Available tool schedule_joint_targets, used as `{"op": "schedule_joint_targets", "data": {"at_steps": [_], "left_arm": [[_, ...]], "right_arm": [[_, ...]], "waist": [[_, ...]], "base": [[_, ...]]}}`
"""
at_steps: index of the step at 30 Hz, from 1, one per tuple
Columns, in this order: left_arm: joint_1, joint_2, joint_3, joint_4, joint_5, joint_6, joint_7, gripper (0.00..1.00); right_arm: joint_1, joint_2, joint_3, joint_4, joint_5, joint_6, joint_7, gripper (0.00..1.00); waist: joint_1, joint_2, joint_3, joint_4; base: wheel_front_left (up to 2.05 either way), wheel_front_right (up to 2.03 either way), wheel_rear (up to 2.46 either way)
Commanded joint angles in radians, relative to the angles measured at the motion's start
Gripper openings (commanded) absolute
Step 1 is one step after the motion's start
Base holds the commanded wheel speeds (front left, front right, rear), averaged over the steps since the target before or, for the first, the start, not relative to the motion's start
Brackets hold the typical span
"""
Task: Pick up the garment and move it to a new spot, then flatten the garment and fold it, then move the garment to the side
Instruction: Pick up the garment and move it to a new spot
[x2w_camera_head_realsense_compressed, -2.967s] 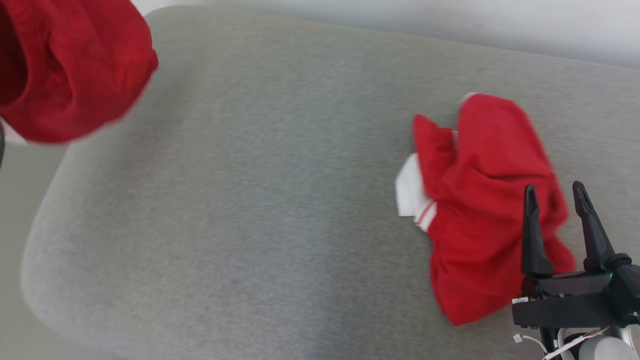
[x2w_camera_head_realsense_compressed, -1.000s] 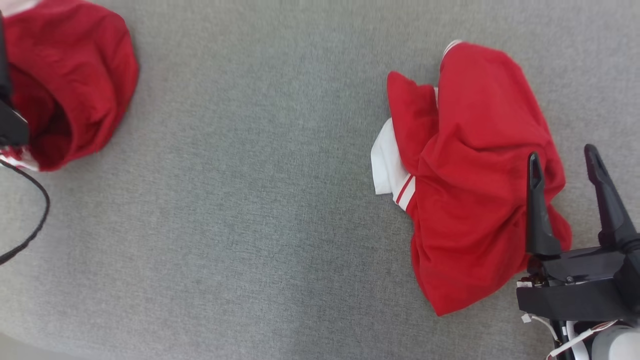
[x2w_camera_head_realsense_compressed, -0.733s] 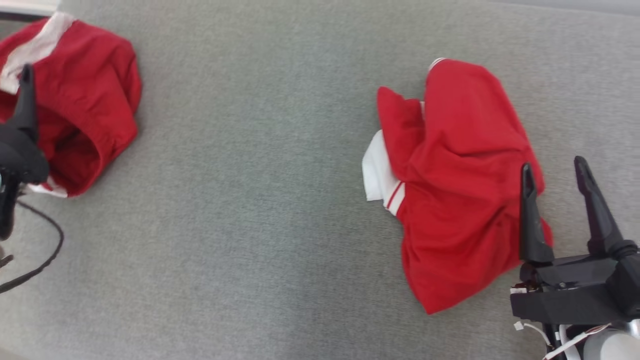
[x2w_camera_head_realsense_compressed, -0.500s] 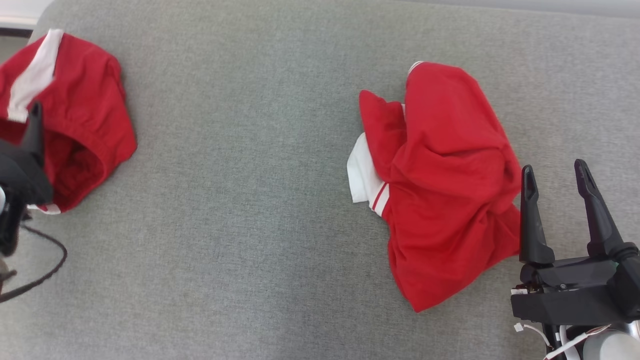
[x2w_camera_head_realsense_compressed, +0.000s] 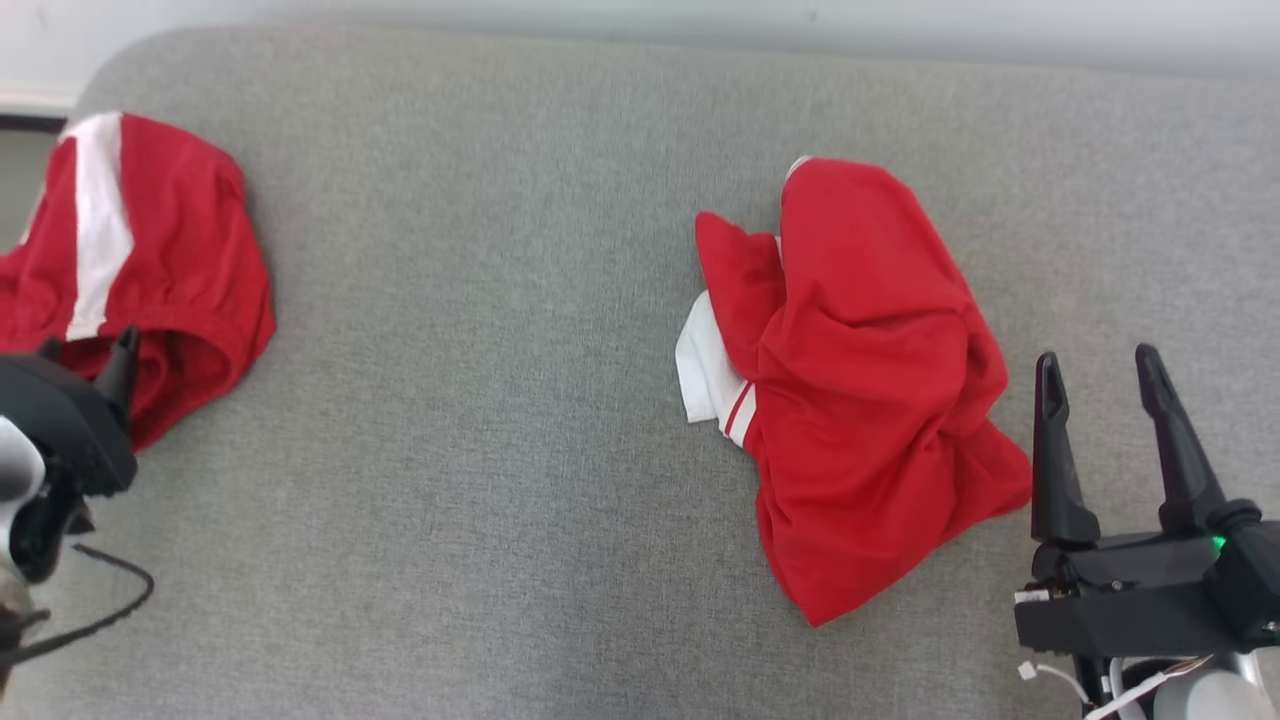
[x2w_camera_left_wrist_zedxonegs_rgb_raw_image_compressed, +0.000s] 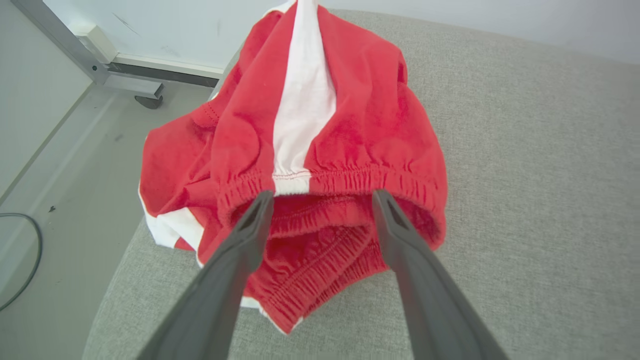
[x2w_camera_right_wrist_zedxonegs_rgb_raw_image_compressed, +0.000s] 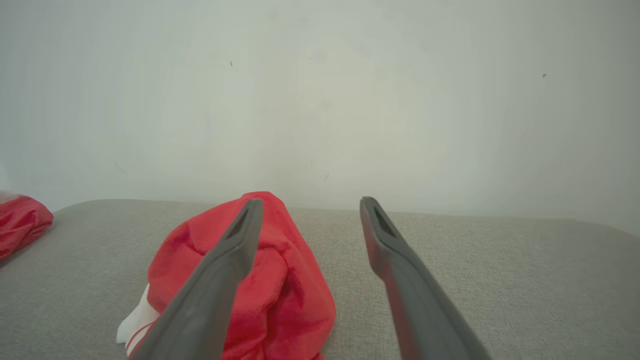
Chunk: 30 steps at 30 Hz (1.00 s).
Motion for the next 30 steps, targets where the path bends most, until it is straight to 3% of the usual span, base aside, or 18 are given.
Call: {"op": "schedule_joint_targets", "data": {"at_steps": [1, 11, 19, 21, 23, 30], "left_arm": [[0.028, 0.008, -0.014, 0.001, -0.017, 0.002, -0.006, 1.00], [0.048, 0.045, -0.070, -0.050, 0.012, 0.002, -0.169, 1.00], [0.078, 0.074, -0.077, -0.115, 0.088, 0.006, -0.316, 1.00], [0.099, 0.074, -0.053, -0.149, 0.109, 0.017, -0.322, 1.00], [0.147, 0.072, 0.034, -0.251, 0.164, 0.046, -0.323, 1.00], [0.334, 0.010, 0.252, -0.493, 0.328, 0.107, -0.323, 1.00]], "right_arm": [[0.015, -0.002, 0.002, 0.011, 0.013, 0.001, -0.011, 1.00], [0.051, -0.002, -0.003, 0.066, 0.052, 0.001, -0.047, 1.00], [0.086, -0.002, -0.008, 0.098, 0.077, 0.001, -0.069, 1.00], [0.094, -0.002, -0.013, 0.100, 0.078, 0.001, -0.071, 1.00], [0.102, -0.002, -0.015, 0.104, 0.081, 0.001, -0.075, 1.00], [0.113, -0.002, -0.014, 0.120, 0.082, 0.001, -0.083, 1.00]], "waist": [[0.0001, 0.0000, -0.036, -0.001], [0.0001, 0.0000, -0.143, -0.009], [0.0001, 0.0000, -0.200, -0.058], [0.0001, 0.0000, -0.208, -0.074], [0.0001, 0.0000, -0.214, -0.102], [0.0001, 0.0000, -0.229, -0.166]], "base": [[0.00, 0.00, 0.00], [0.00, 0.00, 0.00], [0.00, 0.00, 0.00], [0.00, 0.00, 0.00], [0.00, 0.00, 0.00], [0.00, 0.00, 0.00]]}}
